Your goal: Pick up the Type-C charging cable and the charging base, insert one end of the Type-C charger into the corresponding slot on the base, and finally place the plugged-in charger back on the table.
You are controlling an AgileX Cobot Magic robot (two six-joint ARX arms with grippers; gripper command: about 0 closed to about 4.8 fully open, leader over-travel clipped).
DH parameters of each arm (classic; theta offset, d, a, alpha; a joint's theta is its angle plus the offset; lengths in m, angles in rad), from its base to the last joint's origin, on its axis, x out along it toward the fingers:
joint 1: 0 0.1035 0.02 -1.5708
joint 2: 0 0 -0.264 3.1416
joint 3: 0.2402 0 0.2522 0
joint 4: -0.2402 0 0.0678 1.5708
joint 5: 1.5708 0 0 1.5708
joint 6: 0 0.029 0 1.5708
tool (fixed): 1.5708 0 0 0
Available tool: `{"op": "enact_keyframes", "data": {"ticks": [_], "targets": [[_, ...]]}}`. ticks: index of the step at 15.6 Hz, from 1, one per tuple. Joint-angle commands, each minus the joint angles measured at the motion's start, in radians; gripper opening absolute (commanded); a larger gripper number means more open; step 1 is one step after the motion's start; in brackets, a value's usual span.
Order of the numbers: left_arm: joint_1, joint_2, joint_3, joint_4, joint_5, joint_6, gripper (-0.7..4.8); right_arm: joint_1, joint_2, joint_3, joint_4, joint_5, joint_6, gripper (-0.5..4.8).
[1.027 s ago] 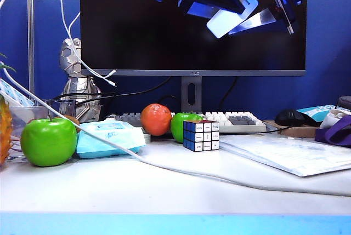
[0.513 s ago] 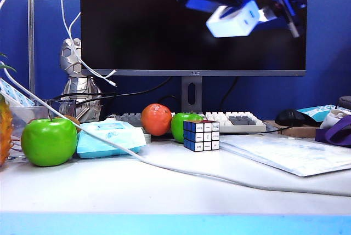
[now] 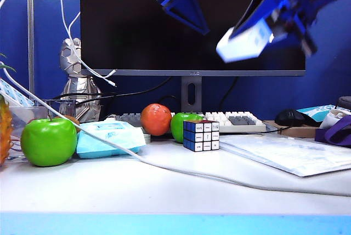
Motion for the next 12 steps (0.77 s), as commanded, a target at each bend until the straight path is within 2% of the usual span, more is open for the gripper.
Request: {"op": "enact_keyframes", "data": {"ticks": [1,8,10,12], "targets": [[-0.001,-0.014,0.004,0.012,0.039,-0.006,4.79,0.032,0.085,0.005,-0.003,-0.015,-0.001,-0.01],[-0.001,-0.013,0.004,0.011,0.038,-0.006,4.79,0.075,0.290,0.005,-0.001,-0.009,-0.006,-0.01],[-0.002,-0.013,0.004,0.011,0.039,-0.011,4.79,0.075,0.323,0.005,0.006,0.041,-0.007,0.18],[-0.002,-0.013,0.004,0.011,0.039,-0.027,4.79,0.075,0.341,0.005,0.029,0.082,-0.006,2.36]]}}
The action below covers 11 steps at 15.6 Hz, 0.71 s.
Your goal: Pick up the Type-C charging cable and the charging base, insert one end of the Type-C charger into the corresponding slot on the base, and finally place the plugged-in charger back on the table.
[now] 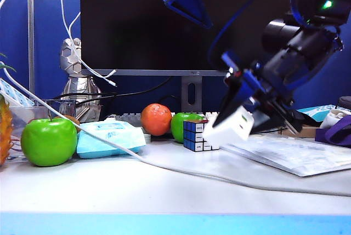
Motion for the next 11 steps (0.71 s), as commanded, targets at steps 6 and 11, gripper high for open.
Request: {"op": "enact_keyframes", "data": {"ticks": [6,11], "targets": [[-0.001,-0.005,0.004,0.002,0.013,-0.023,4.79,0.001,0.007,0.025,0.084,0.061,-0.004,2.80],[0.000,-0.004,0.002,-0.058,0.083,-0.003,4.79,-0.003,-0.010,0.082,0.074,0.067,-0.025,2.89]]}}
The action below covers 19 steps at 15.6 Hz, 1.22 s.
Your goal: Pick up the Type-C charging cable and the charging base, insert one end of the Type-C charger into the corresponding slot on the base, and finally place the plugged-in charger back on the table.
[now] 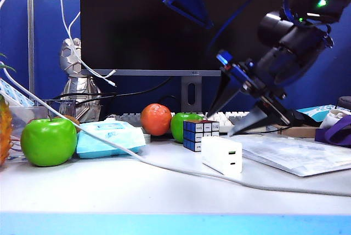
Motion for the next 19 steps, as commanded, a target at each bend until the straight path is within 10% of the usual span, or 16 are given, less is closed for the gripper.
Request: {"op": "enact_keyframes", "data": {"ticks": [1,6,19], "targets": [[-0.001,-0.002,0.002,-0.085,0.099,0.055,4.79,-0.003,-0.034,0.036,-0.008,0.036,-0.040,2.89],[-0.001,0.049,0.002,-0.224,0.159,0.106,4.79,-0.058,-0.153,0.060,-0.121,0.313,-0.089,2.89],[-0.019,0.369,0.002,-0.101,0.300,0.187,4.79,-0.148,-0.482,0.060,-0.050,0.295,-0.080,2.88]]}}
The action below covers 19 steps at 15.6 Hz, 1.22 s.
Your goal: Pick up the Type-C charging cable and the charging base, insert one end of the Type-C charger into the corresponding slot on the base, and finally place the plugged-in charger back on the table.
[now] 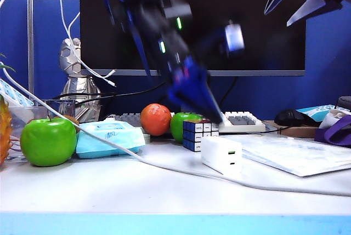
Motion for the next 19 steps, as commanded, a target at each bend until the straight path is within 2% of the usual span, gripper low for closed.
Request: {"op": "enact_keyframes", "data": {"ticks": [1,9,11,12,13,15,16,17,18,19], "targets": [[-0.017,0.045,0.003,0.061,0.028,0.004,4.79,0.002,-0.011,0.003,-0.001,-0.033,0.002,2.88],[-0.019,0.076,0.003,0.055,0.022,0.004,4.79,0.002,-0.010,0.003,-0.005,-0.050,0.008,2.88],[-0.019,0.076,0.003,0.046,-0.016,0.004,4.68,0.002,-0.010,0.003,-0.004,-0.050,0.008,2.88],[-0.019,0.076,0.003,0.039,-0.035,0.004,4.13,0.002,-0.010,0.003,-0.004,-0.050,0.008,2.88],[-0.019,0.076,0.003,0.032,-0.053,0.004,3.84,0.002,-0.010,0.003,-0.003,-0.050,0.008,2.88],[-0.019,0.076,0.003,0.027,-0.085,0.003,3.78,0.002,-0.010,0.003,-0.003,-0.050,0.008,2.88],[-0.020,0.076,0.003,0.018,-0.090,-0.006,3.23,0.002,-0.010,0.003,-0.003,-0.050,0.008,2.88],[-0.021,0.076,0.004,0.005,-0.101,-0.013,2.93,0.002,-0.010,0.003,-0.003,-0.050,0.008,2.88],[-0.024,0.076,0.004,-0.004,-0.176,-0.079,2.74,0.002,-0.010,0.003,-0.003,-0.050,0.008,2.88],[-0.026,0.076,0.004,-0.006,-0.204,-0.106,2.73,0.002,-0.010,0.003,-0.003,-0.050,0.008,2.88]]}}
